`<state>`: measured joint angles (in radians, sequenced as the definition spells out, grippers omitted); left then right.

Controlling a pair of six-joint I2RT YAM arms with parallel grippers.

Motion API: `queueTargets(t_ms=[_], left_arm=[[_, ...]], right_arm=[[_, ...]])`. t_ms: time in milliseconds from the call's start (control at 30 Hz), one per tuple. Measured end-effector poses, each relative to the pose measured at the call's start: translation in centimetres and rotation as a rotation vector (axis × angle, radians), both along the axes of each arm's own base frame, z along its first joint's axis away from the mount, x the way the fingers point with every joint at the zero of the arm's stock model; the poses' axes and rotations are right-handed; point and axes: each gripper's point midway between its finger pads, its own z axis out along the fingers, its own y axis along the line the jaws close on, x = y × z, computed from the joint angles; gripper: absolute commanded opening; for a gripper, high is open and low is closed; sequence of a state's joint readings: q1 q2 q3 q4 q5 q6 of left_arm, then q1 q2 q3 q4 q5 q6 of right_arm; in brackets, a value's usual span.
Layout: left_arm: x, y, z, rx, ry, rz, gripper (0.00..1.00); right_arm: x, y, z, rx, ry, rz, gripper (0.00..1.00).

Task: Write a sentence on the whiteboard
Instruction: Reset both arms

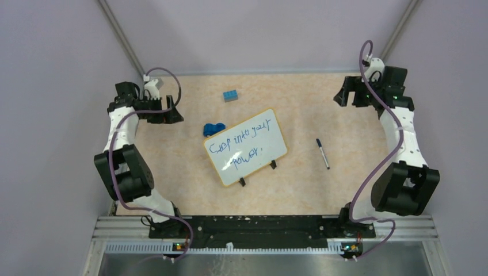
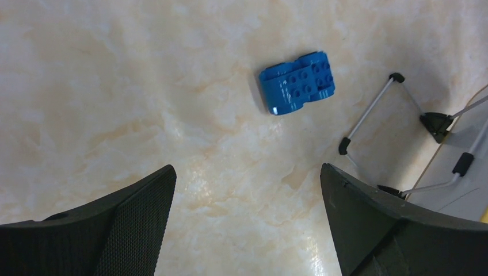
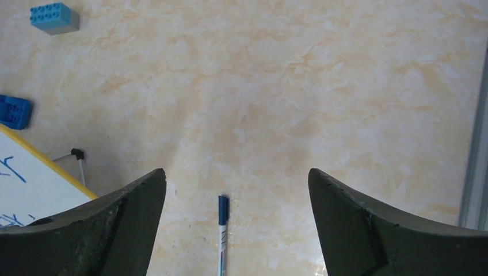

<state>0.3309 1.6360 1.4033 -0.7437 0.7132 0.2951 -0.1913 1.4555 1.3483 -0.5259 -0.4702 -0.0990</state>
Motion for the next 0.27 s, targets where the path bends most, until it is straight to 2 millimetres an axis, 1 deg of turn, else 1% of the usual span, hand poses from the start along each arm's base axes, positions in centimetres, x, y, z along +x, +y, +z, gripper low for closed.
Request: queueTargets(t_ms=[67, 133, 200, 267], left_arm=[[-0.5, 0.4, -1.4, 0.004, 0.03, 0.016, 0.99], [-1.0, 0.7, -2.6, 0.007, 0.053, 0.029, 0.99], [-1.3, 0.9, -3.6, 0.009, 0.067, 0.038, 0.99], [-1.5, 1.0, -4.4, 0.013, 0.075, 0.046, 0.99]], right_arm=[[0.3, -0.9, 0.0, 0.003, -0.008, -0.019, 0.9], [0.4, -1.4, -0.4, 0.003, -0.011, -0.03, 0.9], [0.2, -1.5, -1.4, 0.006, 0.001, -0.034, 0.9], [-0.2, -1.4, -2.9, 0.01, 0.028, -0.032, 0.91]])
